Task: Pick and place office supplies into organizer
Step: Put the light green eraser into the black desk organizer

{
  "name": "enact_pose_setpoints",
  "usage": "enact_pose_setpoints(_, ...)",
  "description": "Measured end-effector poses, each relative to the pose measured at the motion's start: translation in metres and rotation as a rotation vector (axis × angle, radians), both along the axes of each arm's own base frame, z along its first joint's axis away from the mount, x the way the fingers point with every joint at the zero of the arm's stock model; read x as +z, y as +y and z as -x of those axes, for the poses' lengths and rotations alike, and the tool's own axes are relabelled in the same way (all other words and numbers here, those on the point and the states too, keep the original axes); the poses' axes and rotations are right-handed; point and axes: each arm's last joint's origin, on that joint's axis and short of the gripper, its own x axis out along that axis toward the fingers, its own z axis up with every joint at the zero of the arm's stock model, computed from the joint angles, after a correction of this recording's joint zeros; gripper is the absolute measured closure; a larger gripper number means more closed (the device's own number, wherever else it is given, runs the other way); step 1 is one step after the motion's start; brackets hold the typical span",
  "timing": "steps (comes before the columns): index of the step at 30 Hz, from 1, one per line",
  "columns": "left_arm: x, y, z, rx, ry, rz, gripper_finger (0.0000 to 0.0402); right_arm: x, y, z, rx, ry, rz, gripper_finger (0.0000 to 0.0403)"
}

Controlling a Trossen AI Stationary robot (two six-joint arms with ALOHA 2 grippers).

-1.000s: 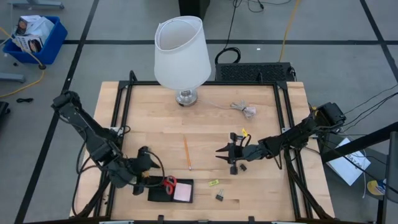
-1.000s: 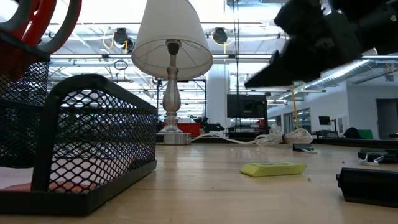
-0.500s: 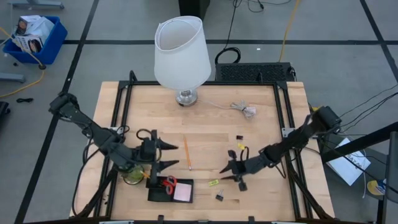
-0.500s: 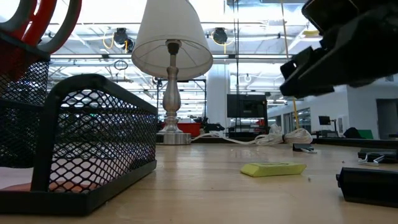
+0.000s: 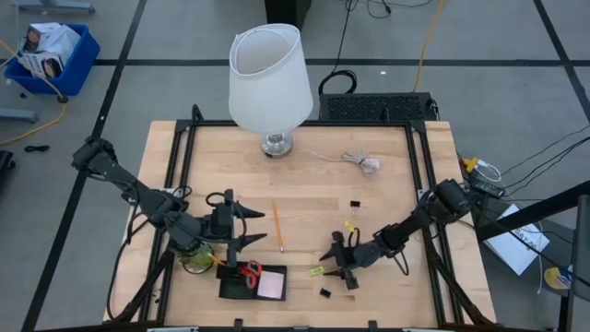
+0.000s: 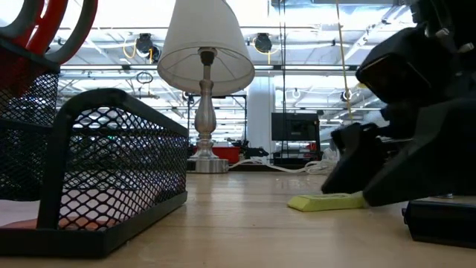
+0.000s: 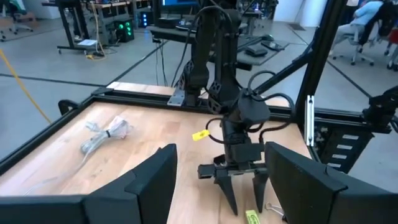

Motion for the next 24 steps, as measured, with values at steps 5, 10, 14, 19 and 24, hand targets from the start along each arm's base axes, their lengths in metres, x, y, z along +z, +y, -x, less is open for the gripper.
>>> enact_pose_setpoints(5,0.000,0.000,0.000,0.000,0.001,0.002,0.0153,-0.005,0.007,-0.012,0.017,-0.019,0.031,0.0189)
enact_pose_setpoints(10,0.000,-0.001,0.001,-0.002,0.000,0.017,0.0153,-0.008,0.006,-0.011,0.001,0.001,0.007,0.0202)
enact_pose_setpoints(14,0.000,-0.001,0.001,-0.004,-0.002,0.016,0.0153,-0.012,0.004,-0.006,-0.022,0.033,-0.024,0.0217)
enact_pose_setpoints(19,0.000,-0.001,0.001,-0.003,-0.001,0.015,0.0153,-0.017,0.000,0.001,-0.019,0.062,-0.001,0.0248)
enact_pose_setpoints(24,0.000,-0.001,0.001,-0.003,0.001,0.013,0.0153,-0.021,0.002,0.007,0.032,0.076,0.117,0.0294)
